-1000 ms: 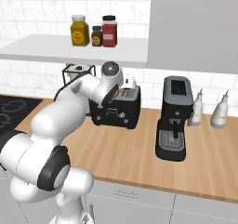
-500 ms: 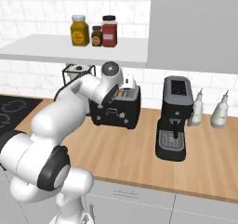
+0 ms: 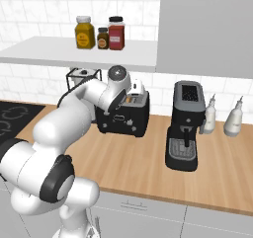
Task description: Start the toaster. Once the lever pops up, take the bread to the plate on the dining counter.
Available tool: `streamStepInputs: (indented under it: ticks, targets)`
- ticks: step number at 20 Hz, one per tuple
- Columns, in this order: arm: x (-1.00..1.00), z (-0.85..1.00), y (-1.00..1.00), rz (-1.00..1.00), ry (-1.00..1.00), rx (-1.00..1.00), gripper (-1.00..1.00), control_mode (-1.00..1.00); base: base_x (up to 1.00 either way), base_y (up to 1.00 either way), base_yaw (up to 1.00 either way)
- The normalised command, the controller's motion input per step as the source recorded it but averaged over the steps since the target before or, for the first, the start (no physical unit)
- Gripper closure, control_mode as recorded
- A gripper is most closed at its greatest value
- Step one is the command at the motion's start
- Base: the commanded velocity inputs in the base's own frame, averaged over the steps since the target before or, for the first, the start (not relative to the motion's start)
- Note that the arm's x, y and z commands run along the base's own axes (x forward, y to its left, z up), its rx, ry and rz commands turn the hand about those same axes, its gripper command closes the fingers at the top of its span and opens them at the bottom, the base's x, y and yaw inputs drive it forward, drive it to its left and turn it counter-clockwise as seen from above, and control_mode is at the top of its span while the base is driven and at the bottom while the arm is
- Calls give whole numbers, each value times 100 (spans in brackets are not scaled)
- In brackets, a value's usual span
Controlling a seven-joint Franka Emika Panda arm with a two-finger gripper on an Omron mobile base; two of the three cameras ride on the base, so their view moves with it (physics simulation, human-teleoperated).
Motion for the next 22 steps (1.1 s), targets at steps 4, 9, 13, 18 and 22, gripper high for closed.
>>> streamStepInputs:
  ticks: [4, 9, 13, 18, 22]
  targets:
    - [0, 0, 0, 0, 0, 0, -100, -100, 0, 0, 0]
    - [0, 0, 0, 0, 0, 0, -100, -100, 0, 0, 0]
    - [0, 0, 0, 0, 0, 0, -100, -100, 0, 0, 0]
    - [0, 0, 0, 0, 0, 0, -100, -100, 0, 0, 0]
    - [0, 0, 0, 0, 0, 0, -100, -100, 0, 0, 0]
